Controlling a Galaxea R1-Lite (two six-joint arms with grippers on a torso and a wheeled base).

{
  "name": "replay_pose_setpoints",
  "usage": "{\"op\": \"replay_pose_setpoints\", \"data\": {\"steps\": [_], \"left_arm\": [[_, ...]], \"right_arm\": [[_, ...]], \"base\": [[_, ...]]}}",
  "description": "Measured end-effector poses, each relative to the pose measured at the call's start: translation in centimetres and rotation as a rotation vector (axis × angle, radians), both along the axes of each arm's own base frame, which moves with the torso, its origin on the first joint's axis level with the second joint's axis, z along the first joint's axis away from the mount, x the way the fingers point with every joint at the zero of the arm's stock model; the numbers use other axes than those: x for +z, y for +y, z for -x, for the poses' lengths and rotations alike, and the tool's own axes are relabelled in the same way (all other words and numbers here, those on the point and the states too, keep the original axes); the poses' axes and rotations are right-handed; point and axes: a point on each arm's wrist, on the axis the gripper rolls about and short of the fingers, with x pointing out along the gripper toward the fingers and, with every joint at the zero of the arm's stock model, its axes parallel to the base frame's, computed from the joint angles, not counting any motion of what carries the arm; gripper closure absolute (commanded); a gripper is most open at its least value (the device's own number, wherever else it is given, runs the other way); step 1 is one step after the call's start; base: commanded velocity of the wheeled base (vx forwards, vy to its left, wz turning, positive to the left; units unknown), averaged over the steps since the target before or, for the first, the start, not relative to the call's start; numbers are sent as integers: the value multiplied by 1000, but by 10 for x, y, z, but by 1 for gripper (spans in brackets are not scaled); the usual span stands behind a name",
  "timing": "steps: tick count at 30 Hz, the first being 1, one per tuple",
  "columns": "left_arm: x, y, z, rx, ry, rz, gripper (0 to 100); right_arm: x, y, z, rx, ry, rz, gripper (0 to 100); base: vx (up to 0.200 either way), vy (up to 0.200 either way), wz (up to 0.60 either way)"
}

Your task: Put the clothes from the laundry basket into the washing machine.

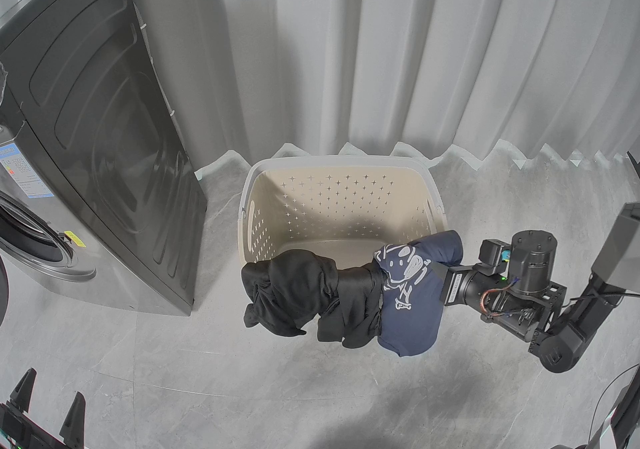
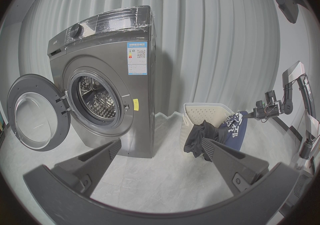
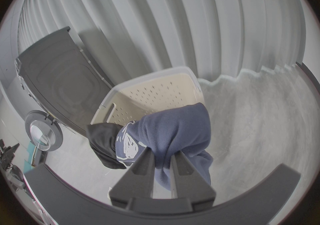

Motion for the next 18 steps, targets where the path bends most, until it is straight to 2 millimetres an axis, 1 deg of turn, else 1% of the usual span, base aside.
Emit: {"op": "replay_pose_setpoints", "data": {"steps": [10,18], "left_arm": [[0,0,0,0,0,-2,0],[0,0,0,0,0,-2,0]], "right_arm": [[55,-4,30,36,-145,-72,100],[91,-9,43,51,-255,-108,100]], "base": [[0,0,0],[0,0,0]]}}
